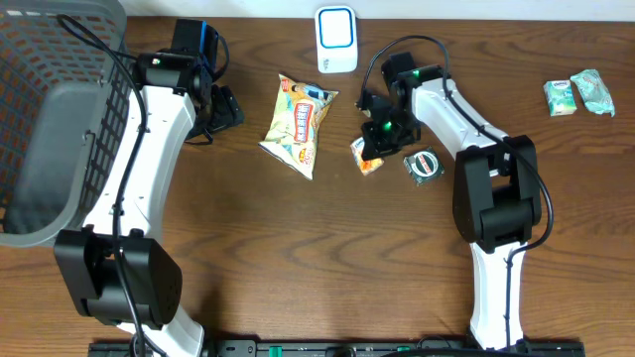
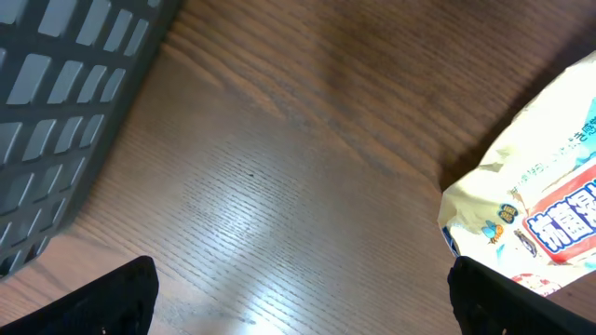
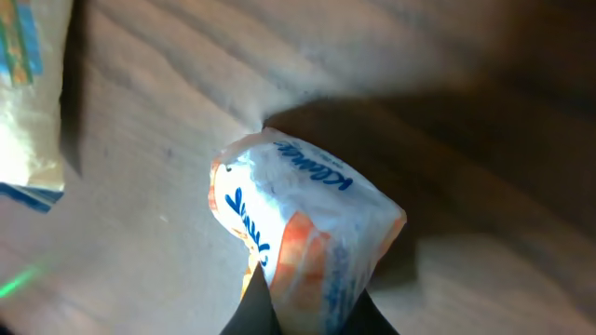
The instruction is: Scan the item barcode
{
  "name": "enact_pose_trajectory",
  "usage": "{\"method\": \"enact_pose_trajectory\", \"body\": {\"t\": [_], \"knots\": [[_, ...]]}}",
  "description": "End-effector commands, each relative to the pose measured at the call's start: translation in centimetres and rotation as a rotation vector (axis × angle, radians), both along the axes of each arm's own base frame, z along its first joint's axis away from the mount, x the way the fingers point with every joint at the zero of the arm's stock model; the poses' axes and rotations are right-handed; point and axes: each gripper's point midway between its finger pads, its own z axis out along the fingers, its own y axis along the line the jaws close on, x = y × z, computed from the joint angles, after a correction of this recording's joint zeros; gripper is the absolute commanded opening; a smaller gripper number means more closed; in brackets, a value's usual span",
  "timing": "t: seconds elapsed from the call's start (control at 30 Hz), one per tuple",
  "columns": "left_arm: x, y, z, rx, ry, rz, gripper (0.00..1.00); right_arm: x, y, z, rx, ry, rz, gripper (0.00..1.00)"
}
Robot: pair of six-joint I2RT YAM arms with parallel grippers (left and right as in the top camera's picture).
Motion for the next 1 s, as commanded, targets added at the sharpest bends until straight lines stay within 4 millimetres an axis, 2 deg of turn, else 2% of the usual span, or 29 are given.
{"method": "enact_pose_trajectory", "body": {"t": [0.0, 0.07, 0.1, 0.13, 0.23, 0.3, 0.37, 0.47, 0.57, 0.67, 0.73, 0.8, 0.87, 0.97], "knots": [[0.0, 0.4, 0.3, 0.016, -0.003, -0.01, 0.98, 0.8, 0.2, 2.7, 0.074, 0.016, -0.028, 0.01], [0.0, 0.4, 0.3, 0.016, -0.003, -0.01, 0.98, 1.6, 0.8, 6.3, 0.185, 0.025, -0.056, 0.01], [0.0, 0.4, 0.3, 0.016, -0.003, -0.01, 0.98, 1.7, 1.0, 7.2, 0.22, 0.025, -0.055, 0.01], [0.0, 0.4, 0.3, 0.016, -0.003, -0.01, 0.98, 2.0, 1.9, 9.4, 0.338, 0.001, -0.012, 0.01], [0.0, 0.4, 0.3, 0.016, -0.003, -0.01, 0.98, 2.2, 3.7, 13.4, 0.608, -0.058, 0.075, 0.01], [0.0, 0.4, 0.3, 0.016, -0.003, -0.01, 0.98, 2.2, 4.5, 16.7, 0.842, -0.09, 0.101, 0.01], [0.0, 0.4, 0.3, 0.016, -0.003, -0.01, 0.98, 2.4, 4.5, 18.1, 0.927, -0.094, 0.092, 0.01], [0.0, 0.4, 0.3, 0.016, -0.003, -0.01, 0.97, 2.4, 4.5, 19.1, 0.987, -0.111, 0.098, 0.01], [0.0, 0.4, 0.3, 0.016, -0.003, -0.01, 0.98, 2.8, 3.9, 19.2, 0.992, -0.142, 0.104, 0.01], [0.0, 0.4, 0.3, 0.016, -0.003, -0.01, 0.98, 3.3, 2.6, 17.6, 0.905, -0.186, 0.121, 0.01], [0.0, 0.4, 0.3, 0.016, -0.003, -0.01, 0.98, 3.4, 0.9, 14.0, 0.67, -0.159, 0.112, 0.01], [0.0, 0.4, 0.3, 0.016, -0.003, -0.01, 0.98, 2.5, -0.2, 11.2, 0.507, -0.102, 0.109, 0.01], [0.0, 0.4, 0.3, 0.016, -0.003, -0.01, 0.98, 1.2, -0.1, 9.3, 0.425, -0.056, 0.134, 0.01], [0.0, 0.4, 0.3, 0.016, -0.003, -0.01, 0.97, -0.3, 0.4, 5.1, 0.297, -0.007, 0.156, 0.01]]}}
